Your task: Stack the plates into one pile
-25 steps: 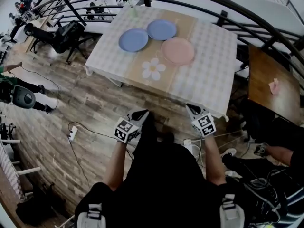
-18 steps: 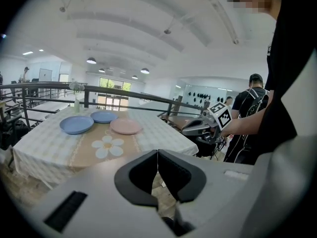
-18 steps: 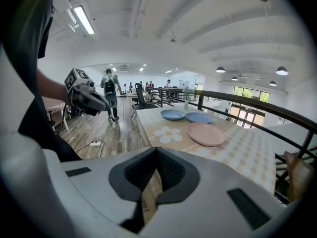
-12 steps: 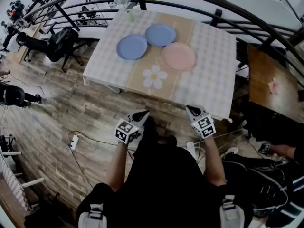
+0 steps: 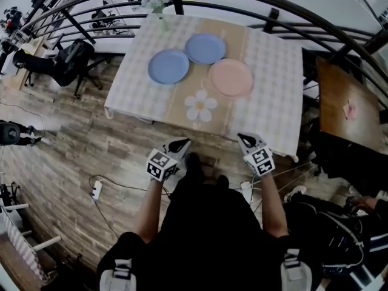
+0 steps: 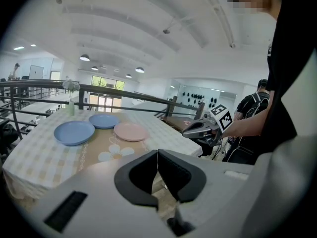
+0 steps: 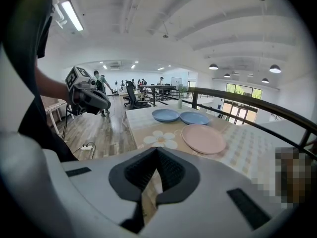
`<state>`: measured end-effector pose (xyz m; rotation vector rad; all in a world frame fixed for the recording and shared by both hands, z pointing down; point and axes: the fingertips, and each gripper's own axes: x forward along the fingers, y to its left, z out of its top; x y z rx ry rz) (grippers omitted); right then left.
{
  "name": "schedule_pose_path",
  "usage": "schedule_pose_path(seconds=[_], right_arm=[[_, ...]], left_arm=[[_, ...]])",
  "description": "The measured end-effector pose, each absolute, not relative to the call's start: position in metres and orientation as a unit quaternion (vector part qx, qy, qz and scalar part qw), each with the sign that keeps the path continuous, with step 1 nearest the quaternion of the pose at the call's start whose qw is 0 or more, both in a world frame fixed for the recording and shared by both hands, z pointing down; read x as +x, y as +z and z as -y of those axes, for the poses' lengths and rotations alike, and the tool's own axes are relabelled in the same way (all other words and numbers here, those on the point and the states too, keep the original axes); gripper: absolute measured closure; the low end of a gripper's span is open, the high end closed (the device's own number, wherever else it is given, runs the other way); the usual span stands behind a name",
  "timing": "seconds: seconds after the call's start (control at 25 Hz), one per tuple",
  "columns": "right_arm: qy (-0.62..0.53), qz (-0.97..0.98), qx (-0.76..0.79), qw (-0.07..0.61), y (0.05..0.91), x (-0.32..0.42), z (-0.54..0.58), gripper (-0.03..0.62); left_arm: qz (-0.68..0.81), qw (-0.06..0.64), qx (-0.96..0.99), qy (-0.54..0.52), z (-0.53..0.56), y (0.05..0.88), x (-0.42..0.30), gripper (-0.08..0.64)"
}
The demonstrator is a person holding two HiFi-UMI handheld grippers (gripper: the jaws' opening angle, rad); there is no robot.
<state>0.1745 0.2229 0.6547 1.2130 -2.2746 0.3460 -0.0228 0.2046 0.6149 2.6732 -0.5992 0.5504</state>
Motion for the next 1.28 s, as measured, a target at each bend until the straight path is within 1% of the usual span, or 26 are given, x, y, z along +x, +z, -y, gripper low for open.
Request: schedule_pose_path(seconds=[0.72,1.28], right_arm=[[0.129,0.815,0.494,0.273,0.65,0.148,-0.155,0.595],[0.131,0.803,0.503,0.29,0.65,0.117,-0.128,0.594]], left_arm=[[0.169,0.162,0.955,0.181,-0.114,0.607,-0.053,0.557],[0.16,0.161,0.958,0.175,-0.074,0.609,-0.087,0.557]])
